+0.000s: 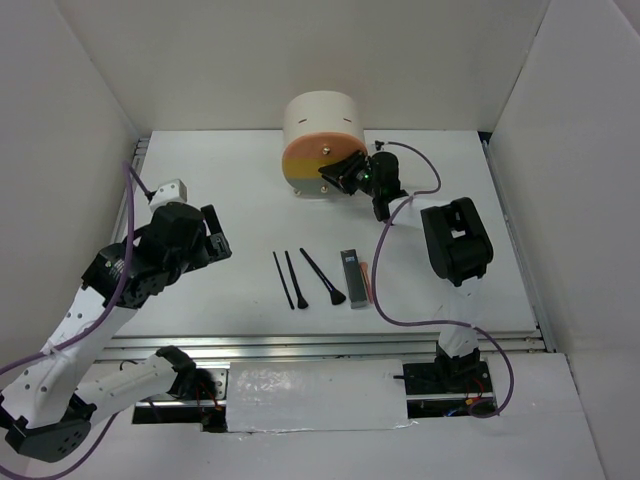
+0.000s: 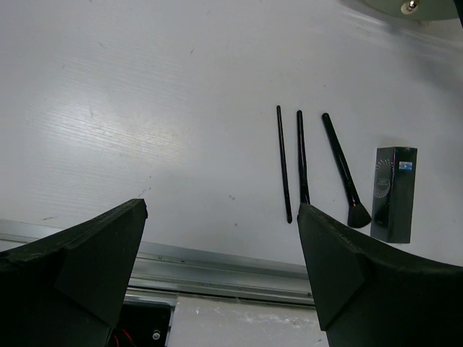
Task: Organize the makeup
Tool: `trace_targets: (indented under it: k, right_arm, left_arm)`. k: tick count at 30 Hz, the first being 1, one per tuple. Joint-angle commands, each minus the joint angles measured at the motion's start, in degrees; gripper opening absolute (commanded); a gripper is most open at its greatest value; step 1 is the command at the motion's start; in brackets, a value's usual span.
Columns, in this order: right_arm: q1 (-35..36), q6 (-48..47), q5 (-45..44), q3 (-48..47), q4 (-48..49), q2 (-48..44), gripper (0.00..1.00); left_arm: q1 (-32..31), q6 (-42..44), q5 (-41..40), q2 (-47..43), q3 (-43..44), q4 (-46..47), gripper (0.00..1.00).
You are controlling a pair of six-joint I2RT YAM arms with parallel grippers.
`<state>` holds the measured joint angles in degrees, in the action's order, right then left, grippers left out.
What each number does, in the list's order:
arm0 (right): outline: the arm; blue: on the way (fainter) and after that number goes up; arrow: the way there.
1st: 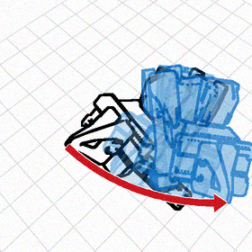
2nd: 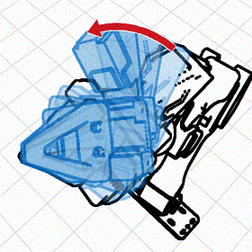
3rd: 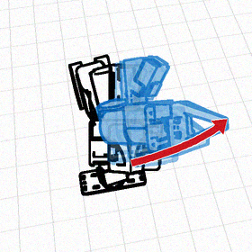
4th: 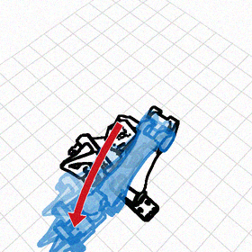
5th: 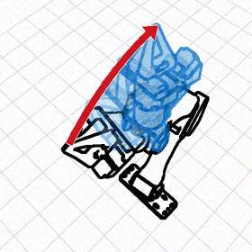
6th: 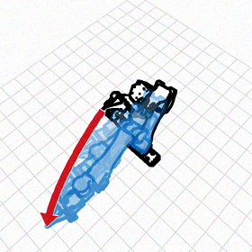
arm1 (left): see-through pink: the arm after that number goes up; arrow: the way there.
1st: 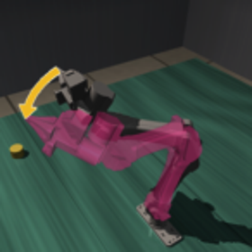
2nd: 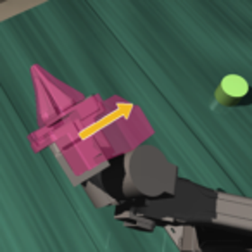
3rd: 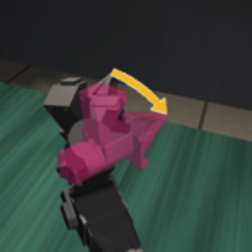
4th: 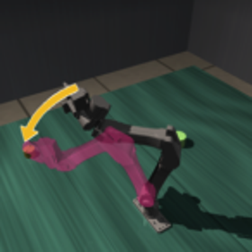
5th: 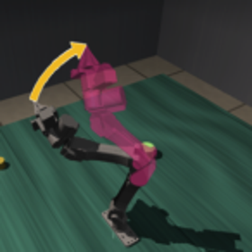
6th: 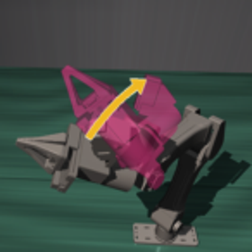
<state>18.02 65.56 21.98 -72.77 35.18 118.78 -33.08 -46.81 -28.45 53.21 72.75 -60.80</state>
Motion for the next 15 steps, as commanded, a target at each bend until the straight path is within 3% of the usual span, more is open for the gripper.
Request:
trace_targets:
  k: [1,15]
  right_arm:
    - [0.08,0.01,0.52,-3.16,1.21,1.36,0.24]
    - [3.68,2.91,0.87,6.59,6.83,-5.84,0.21]
  left_arm:
    - [0.30,1.10,-0.12,-0.21,0.29,1.56,0.99]
    - [0.30,1.63,0.50,0.14,-0.68,2.96,1.00]
